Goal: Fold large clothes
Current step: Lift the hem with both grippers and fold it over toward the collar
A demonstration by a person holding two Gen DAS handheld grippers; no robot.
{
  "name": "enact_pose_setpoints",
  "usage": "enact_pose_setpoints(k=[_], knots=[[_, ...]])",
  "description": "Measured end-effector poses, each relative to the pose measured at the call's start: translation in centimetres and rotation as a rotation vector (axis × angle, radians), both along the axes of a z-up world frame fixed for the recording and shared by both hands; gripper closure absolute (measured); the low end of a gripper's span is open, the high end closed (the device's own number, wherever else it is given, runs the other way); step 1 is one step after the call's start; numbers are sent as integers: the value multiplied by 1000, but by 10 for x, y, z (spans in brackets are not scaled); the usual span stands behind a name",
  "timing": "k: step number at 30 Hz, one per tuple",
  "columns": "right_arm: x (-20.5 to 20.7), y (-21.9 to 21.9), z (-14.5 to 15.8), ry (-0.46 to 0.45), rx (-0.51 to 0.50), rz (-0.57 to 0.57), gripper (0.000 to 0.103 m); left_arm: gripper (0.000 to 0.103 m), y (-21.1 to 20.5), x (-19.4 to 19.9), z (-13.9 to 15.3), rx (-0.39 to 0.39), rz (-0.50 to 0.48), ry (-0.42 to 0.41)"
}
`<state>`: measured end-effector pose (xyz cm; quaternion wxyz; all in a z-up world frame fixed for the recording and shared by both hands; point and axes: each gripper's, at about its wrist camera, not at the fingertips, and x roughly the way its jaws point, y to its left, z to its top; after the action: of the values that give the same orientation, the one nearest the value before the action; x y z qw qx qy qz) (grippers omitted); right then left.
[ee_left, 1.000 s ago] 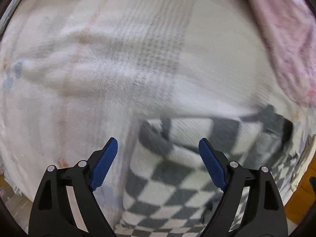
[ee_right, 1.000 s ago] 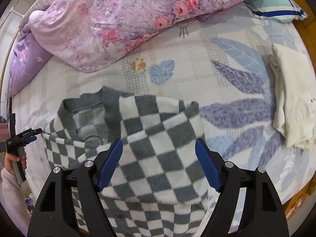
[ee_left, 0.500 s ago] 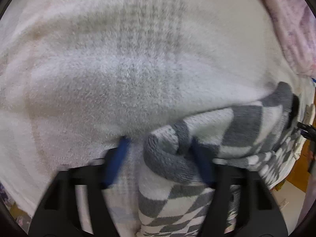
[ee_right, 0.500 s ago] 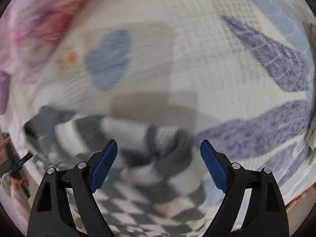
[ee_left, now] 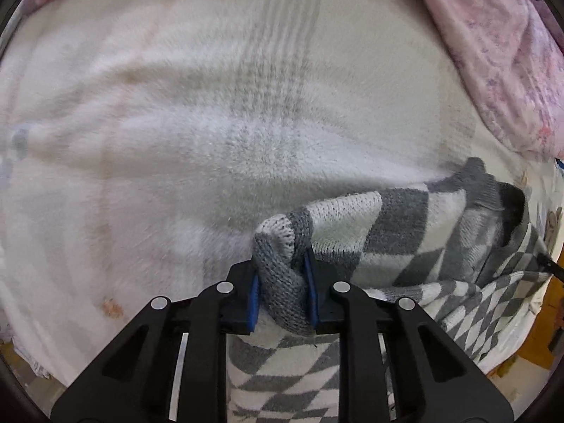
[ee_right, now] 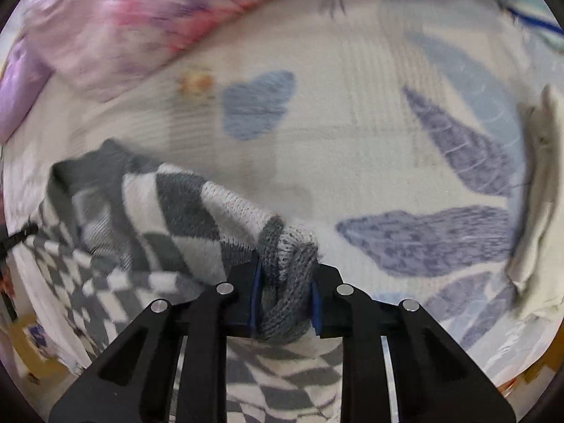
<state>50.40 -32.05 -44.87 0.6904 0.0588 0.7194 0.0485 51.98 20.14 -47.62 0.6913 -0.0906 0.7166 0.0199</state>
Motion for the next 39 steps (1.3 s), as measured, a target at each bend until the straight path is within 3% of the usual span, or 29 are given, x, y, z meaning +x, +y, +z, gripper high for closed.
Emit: enact_pose_setpoints(k=[4,8,15,20,23,32,39], knots=[[-25,-7,39,-62,-23,-16,85,83,-8,-16,33,52,-25,-56],[-51,-4,70,-124,-87,2,86,83,-28,-38,66,173,-95,-131],[-123,13,120,-276,-151,-7,86,83,-25,-96,128,226,-126,-261],[-178,13,145,-346,-149,-32,87,83,-27,-156,166,254,-149,-327],[-216,10,162,-374,-130,-53,87,83,-24,-193,184,251,-116,-347],[-317,22,178,-414,-130,-1,87,83,-21,-310,203,273,-69,-398],[-409,29,133,-389,-151,43,86,83,-21,-418,164,296,-47,-366]])
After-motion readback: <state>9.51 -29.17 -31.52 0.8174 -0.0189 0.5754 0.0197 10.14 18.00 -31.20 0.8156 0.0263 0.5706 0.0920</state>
